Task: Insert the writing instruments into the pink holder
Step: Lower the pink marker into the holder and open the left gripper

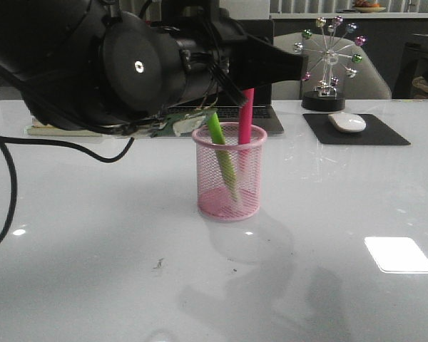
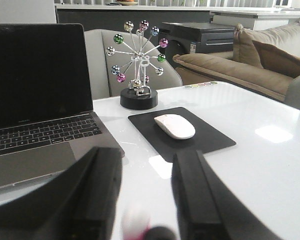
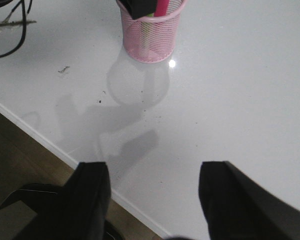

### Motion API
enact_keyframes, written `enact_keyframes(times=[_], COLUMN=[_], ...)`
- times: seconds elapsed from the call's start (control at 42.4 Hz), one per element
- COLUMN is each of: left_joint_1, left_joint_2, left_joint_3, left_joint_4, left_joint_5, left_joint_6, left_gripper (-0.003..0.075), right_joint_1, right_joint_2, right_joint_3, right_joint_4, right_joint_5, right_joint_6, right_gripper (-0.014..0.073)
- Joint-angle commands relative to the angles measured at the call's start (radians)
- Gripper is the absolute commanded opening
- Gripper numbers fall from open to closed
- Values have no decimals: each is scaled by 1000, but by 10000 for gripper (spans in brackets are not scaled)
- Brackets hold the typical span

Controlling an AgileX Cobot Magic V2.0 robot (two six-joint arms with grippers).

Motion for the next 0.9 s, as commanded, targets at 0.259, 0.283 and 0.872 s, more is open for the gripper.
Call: enact_keyframes(times=[0.259,0.283,0.872], left_joint_1=[0,5,264], left_joint_2=[-317,-353,-946], left_joint_3=[-34,-34,19], left_joint_4=[13,13,174], left_joint_5=[410,483,1547], left_joint_6=[188,188,169], left_gripper=[422,422,422], right_joint_1=[0,0,0], right_joint_2=[-9,-9,-9], right_joint_3=[-26,-26,-26], right_joint_4=[-12,-12,-12], right_joint_5=[-56,-56,-56], right_joint_6=[-1,-1,-1], right_gripper=[497,497,497])
